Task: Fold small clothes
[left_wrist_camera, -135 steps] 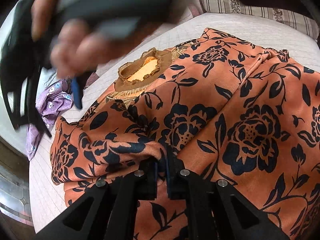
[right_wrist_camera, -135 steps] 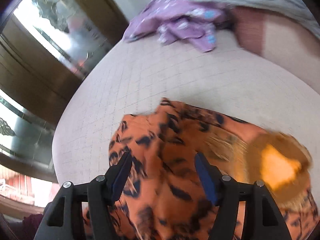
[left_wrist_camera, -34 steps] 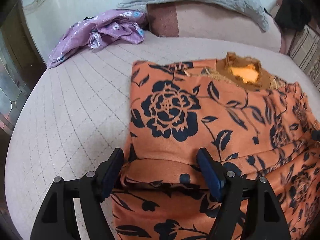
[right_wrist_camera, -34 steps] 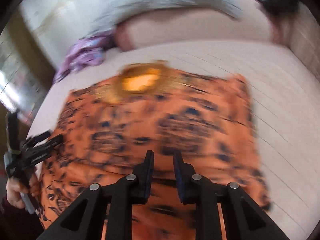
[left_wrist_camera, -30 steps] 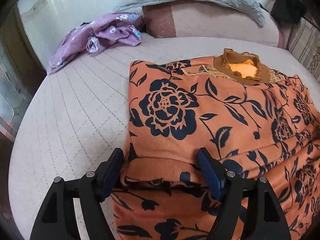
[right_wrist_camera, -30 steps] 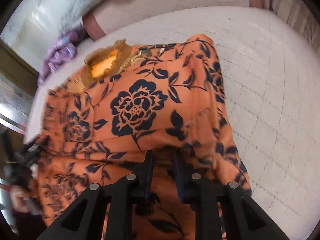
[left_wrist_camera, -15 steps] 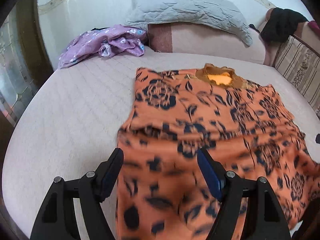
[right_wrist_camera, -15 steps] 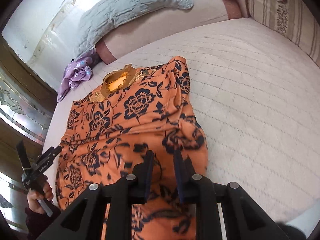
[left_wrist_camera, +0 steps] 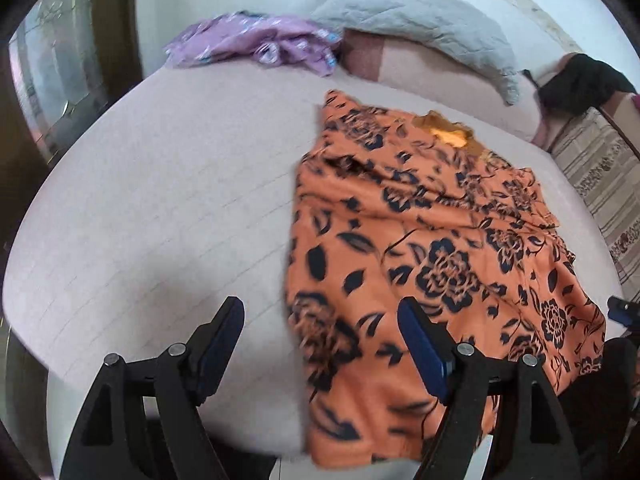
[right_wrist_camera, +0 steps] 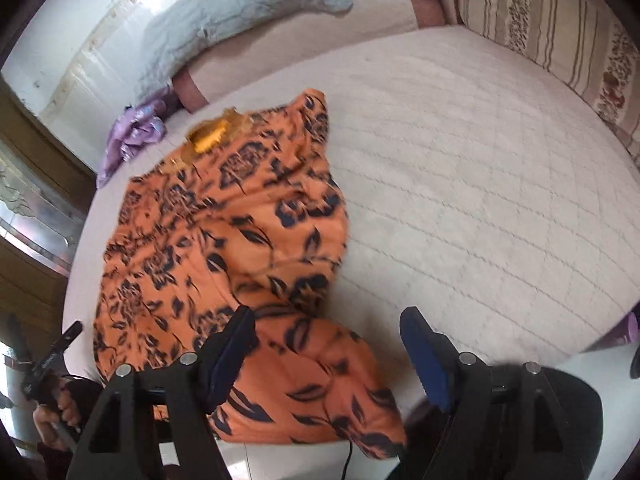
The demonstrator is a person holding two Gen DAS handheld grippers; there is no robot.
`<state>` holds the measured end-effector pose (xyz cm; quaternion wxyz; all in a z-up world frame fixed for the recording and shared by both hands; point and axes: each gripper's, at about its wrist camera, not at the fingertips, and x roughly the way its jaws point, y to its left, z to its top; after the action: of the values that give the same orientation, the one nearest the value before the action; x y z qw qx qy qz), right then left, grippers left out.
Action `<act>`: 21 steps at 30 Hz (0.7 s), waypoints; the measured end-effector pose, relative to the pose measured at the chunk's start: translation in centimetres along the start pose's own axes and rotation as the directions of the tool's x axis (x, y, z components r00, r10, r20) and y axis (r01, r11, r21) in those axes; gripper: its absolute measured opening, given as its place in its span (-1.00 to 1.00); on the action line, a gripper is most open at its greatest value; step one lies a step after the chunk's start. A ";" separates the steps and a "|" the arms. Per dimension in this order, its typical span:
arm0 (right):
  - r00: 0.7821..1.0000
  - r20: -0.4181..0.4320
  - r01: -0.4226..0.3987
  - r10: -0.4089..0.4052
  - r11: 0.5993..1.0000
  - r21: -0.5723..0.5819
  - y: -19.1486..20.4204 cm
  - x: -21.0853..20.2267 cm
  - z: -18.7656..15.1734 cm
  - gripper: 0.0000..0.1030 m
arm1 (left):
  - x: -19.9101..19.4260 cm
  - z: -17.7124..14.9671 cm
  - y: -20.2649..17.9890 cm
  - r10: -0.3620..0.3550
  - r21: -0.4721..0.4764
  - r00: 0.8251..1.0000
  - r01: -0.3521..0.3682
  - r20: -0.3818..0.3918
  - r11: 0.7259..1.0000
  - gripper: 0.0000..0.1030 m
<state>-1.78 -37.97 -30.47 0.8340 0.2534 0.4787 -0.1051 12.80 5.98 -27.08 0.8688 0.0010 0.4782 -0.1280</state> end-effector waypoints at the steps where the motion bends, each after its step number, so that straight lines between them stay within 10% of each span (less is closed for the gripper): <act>1: 1.000 -0.018 -0.007 0.007 1.000 0.012 -0.3 0.3 -0.2 0.52 | -0.2 -0.1 0.4 0.001 -0.014 1.000 -0.001 -0.016 1.000 0.55; 12: 0.995 -0.098 -0.011 0.014 1.000 0.024 -0.8 2.0 -2.2 0.52 | -0.6 -2.0 1.7 -0.078 -0.114 0.992 0.066 -0.104 0.991 0.54; 16: 0.994 -0.107 -0.025 0.030 0.999 0.046 -1.2 2.2 -2.5 0.52 | 0.7 -2.4 0.4 -0.050 -0.058 0.992 0.044 -0.112 0.997 -0.08; 21: 0.994 -0.106 -0.036 0.041 0.998 0.048 -1.3 2.3 -2.7 0.52 | 2.2 -3.3 -0.2 -0.088 -0.047 0.984 0.082 -0.152 0.996 -0.22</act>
<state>-3.14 -37.50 -33.94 0.8028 0.2871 0.5154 -0.0865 11.13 5.66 -30.65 0.8229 -0.0271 0.5460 -0.1547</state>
